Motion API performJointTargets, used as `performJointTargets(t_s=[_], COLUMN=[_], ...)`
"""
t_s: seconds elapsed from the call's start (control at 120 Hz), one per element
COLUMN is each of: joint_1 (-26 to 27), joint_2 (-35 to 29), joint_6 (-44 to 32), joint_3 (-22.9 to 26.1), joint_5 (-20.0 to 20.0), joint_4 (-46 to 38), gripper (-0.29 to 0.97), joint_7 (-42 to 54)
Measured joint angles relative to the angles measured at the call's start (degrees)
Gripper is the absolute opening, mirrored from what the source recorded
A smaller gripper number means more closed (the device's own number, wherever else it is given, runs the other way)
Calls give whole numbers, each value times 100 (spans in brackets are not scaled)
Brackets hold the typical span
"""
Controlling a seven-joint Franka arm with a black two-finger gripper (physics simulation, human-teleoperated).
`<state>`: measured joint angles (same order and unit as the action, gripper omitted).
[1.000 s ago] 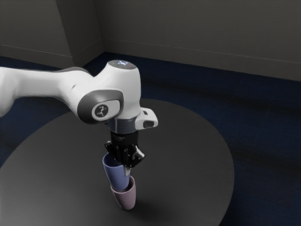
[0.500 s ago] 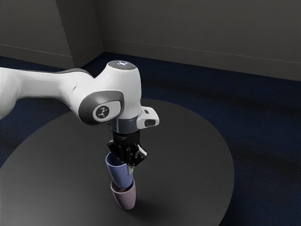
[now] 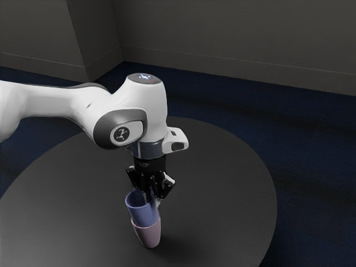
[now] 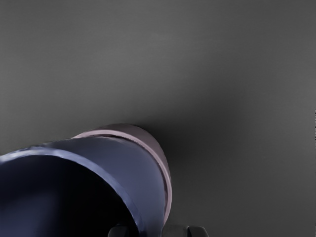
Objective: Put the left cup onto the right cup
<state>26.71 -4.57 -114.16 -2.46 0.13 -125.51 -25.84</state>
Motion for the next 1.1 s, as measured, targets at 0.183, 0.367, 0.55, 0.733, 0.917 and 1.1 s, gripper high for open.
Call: performJointTargets(t_s=[0.183, 0.367, 0.55, 0.733, 0.917, 1.1], joint_1=[-11, -8, -9, -7, -16, -127], joint_2=[0, -16, -85, -130, -294, -392], joint_6=[-3, 0, 11, 27, 76, 329], joint_3=[0, 0, -3, -3, -9, -18], joint_5=[-12, -14, -13, -11, 40, 79], joint_4=[-15, -19, -3, 20, 79, 486], gripper=[45, 58, 63, 65, 66, 66], joint_7=[-27, -57, -78, -94, -101, -90])
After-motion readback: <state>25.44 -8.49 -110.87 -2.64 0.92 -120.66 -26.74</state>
